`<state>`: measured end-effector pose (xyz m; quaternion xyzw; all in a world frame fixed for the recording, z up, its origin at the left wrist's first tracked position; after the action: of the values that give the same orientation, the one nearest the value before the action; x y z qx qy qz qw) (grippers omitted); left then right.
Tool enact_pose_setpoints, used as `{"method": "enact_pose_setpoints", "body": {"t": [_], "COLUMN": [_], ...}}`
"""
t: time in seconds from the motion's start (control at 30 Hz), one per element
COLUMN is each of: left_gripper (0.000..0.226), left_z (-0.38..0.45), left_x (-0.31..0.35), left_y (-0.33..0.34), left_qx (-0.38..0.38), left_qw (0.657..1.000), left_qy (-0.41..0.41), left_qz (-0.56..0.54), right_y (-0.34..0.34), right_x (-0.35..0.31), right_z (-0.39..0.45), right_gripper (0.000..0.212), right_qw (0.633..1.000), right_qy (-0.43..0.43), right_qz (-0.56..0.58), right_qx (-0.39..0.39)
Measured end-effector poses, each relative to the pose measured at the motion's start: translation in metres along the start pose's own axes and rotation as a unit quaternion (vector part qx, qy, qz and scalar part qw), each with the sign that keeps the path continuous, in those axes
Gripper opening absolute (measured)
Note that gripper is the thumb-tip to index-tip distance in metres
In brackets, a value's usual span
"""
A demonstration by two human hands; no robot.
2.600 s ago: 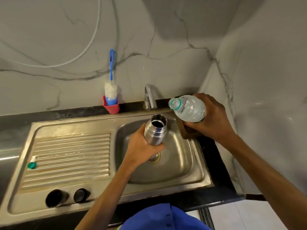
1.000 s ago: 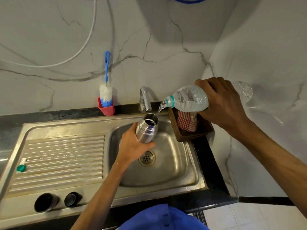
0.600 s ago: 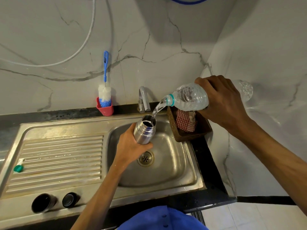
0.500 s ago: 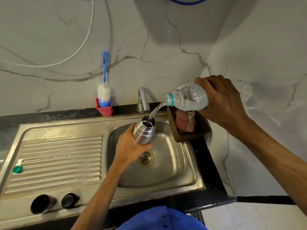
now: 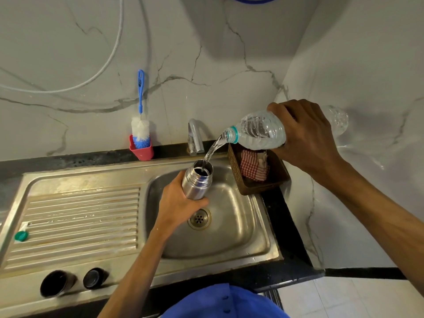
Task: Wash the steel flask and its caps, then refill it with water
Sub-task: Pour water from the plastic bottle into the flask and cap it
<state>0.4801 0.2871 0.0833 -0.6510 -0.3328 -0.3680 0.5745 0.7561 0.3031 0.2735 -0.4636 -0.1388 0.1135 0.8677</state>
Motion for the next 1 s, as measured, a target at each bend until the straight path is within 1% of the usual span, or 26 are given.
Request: {"method": "enact_pose_setpoints", "body": {"t": [0.37,0.5,0.6,0.7,1.0], "left_gripper": [0.071,0.072,0.064,0.061,0.065], "left_z": [0.0033,0.0042,0.0029,0.0025,0.0016], "left_x": [-0.0061,-0.0071,-0.0077,-0.0076,-0.0067], "left_y": [0.0009,-0.0003,-0.0024,-0.0032,-0.0036], "left_qx": [0.003,0.003,0.005,0.005,0.004], "left_qw": [1.000,1.000,1.000,1.000,1.000], "left_qy": [-0.012,-0.006,-0.015,-0.018,-0.010], "left_qz": [0.002,0.001,-0.005,-0.007,-0.007], "right_y": [0.0012,0.0003,-0.0024,-0.0018,-0.0013], "right_x": [0.0015,0.0013,0.0024,0.0028,0.0026], "right_z": [0.0011,0.0023,0.0037,0.0050,0.0078], "right_gripper": [0.059,0.061,0.061,0.063,0.067], "right_qw": [1.000,1.000,1.000,0.999,0.999], "right_qy": [-0.015,-0.019,-0.020,-0.027,-0.047], "right_qz": [0.001,-0.002,-0.005,-0.007,-0.002], "right_qx": [0.010,0.012,0.016,0.019,0.021]}}
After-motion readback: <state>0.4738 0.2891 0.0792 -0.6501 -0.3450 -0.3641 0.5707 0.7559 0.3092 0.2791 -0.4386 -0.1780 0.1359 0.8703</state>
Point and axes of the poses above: each hand's wrist, its own z-axis towards the middle knuckle, its own y-axis out of the palm, x = y × z, the point moved 7 cm from there along z, towards the middle knuckle, and after that the axes turned 2 degrees about -x, right-handed, at the moved point
